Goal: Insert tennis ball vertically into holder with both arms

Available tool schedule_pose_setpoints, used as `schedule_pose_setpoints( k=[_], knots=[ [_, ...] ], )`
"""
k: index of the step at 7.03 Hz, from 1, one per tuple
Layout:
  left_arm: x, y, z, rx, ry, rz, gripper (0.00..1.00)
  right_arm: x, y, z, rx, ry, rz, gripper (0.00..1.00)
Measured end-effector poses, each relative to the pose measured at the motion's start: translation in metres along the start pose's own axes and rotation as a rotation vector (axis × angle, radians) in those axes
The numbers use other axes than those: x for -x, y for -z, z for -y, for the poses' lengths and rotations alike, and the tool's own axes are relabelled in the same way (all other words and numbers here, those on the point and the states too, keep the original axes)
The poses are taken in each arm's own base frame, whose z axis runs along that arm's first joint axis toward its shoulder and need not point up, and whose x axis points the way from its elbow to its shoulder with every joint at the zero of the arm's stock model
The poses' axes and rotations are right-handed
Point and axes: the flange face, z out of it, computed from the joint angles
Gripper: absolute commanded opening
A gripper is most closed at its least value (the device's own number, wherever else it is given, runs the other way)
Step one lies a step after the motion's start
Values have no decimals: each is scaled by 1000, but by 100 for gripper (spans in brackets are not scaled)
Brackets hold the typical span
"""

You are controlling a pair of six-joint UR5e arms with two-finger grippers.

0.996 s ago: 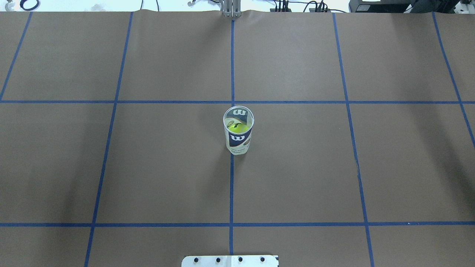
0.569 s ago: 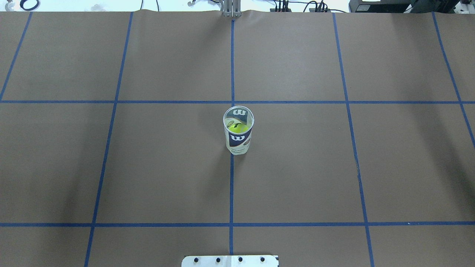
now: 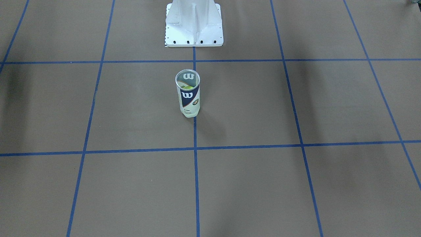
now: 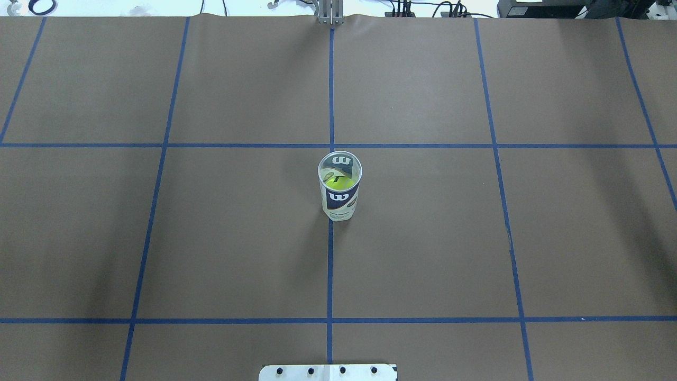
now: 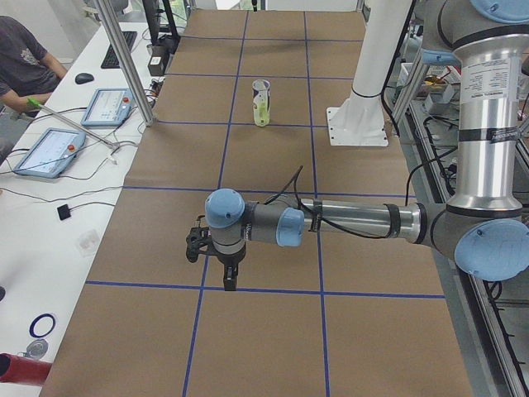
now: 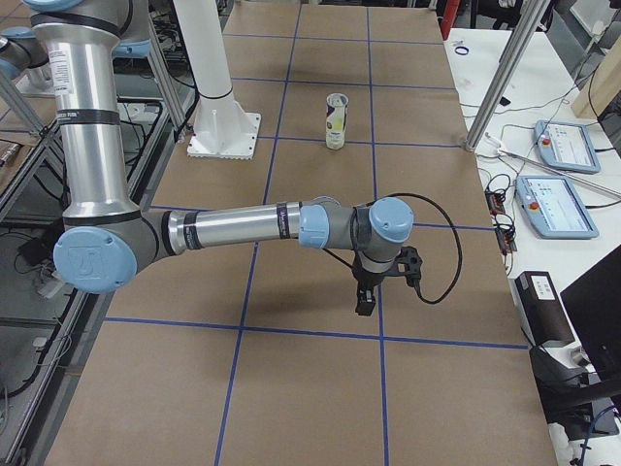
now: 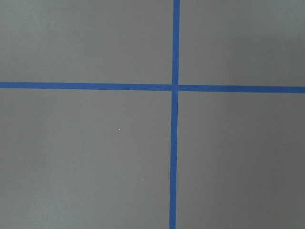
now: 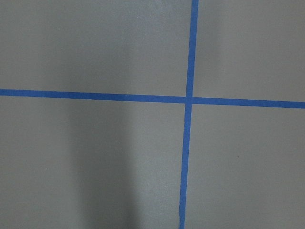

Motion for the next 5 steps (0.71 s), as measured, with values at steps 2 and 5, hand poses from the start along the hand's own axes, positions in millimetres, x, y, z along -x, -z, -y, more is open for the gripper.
schedule_pose_setpoints(
  k=[2, 5],
  knots=[
    [0, 0, 0, 0, -1, 0, 100, 0, 0, 0, 0, 1, 0, 99],
    [1, -1, 0, -6, -10, 0, 100, 0, 0, 0, 0, 0, -1, 99]
  ],
)
